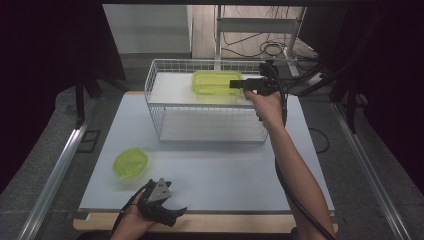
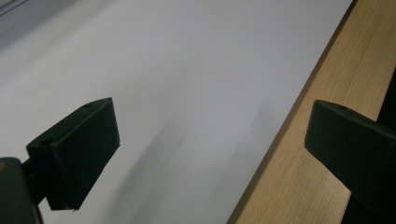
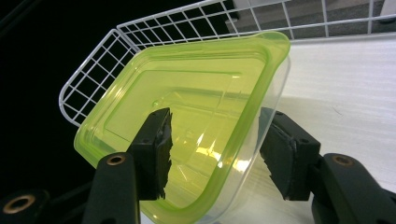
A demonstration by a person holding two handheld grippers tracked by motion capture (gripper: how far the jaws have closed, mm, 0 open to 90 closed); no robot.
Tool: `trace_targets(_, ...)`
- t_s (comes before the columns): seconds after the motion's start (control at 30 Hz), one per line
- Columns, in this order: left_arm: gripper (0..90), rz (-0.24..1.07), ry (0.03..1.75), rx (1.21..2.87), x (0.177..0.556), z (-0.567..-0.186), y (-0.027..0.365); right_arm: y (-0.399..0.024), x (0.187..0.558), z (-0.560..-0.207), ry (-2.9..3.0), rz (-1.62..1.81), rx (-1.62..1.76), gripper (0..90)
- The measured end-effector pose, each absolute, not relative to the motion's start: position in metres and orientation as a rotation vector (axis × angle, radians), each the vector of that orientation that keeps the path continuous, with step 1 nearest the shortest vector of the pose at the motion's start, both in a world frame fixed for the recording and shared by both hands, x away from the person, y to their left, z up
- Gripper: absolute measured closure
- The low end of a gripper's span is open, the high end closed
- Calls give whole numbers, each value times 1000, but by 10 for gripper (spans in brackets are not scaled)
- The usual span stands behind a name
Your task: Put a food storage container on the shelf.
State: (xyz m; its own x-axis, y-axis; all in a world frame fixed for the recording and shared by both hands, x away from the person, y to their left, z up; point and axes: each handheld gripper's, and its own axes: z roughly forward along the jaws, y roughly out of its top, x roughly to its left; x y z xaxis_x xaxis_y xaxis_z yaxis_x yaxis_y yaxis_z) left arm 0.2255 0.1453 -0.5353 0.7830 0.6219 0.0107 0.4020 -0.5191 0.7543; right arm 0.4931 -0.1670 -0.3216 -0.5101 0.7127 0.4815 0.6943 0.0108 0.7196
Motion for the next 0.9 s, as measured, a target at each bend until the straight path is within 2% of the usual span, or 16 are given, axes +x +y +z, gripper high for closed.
trace_targets(0.07, 31, 358, 757, 2185, 225, -535, 146, -167, 493, -322, 2212, 1569, 1544, 416)
trace_targets(0.3, 30, 358, 757, 2186, 225, -535, 146, -179, 491, -317, 2167, 1568, 1536, 233)
trace_targets(0.9, 31, 357, 769, 2188, 226, -535, 144, -188, 458, -316, 2222, 1619, 1370, 289)
